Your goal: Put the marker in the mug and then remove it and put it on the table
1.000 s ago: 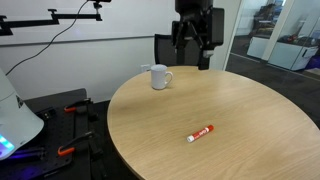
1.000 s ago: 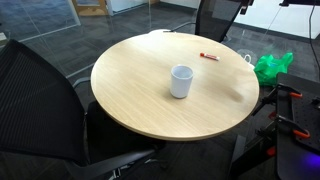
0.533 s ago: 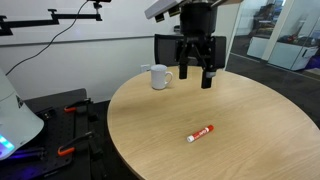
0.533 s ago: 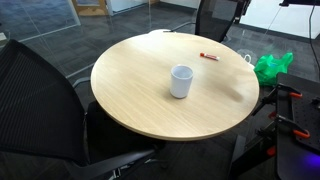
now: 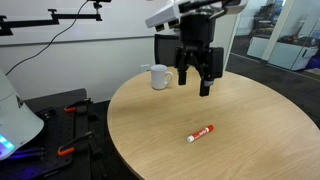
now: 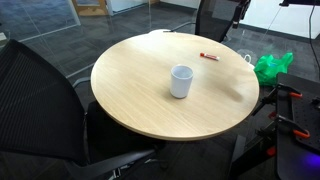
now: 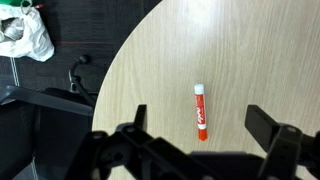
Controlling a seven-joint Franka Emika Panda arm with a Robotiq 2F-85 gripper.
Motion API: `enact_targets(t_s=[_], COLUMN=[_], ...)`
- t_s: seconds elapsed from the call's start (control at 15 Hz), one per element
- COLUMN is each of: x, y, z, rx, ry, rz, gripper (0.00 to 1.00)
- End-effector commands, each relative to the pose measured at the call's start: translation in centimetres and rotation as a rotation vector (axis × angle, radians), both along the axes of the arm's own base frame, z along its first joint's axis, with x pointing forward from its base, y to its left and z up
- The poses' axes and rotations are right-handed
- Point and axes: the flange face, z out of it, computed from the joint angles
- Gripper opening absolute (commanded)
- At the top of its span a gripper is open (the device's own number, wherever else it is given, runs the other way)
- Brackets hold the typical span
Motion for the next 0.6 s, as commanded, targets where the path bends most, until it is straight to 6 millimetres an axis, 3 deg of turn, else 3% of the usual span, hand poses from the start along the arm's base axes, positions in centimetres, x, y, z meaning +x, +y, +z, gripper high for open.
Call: enact_targets(t_s=[0.0, 0.53], x=[0.2, 1.3], y=[-1.0, -1.6], z=[-3.6, -10.6], rx=[0.019, 0.088], ry=[-0.033, -0.054], rz=[0.027, 0.156], gripper=[1.00, 1.00])
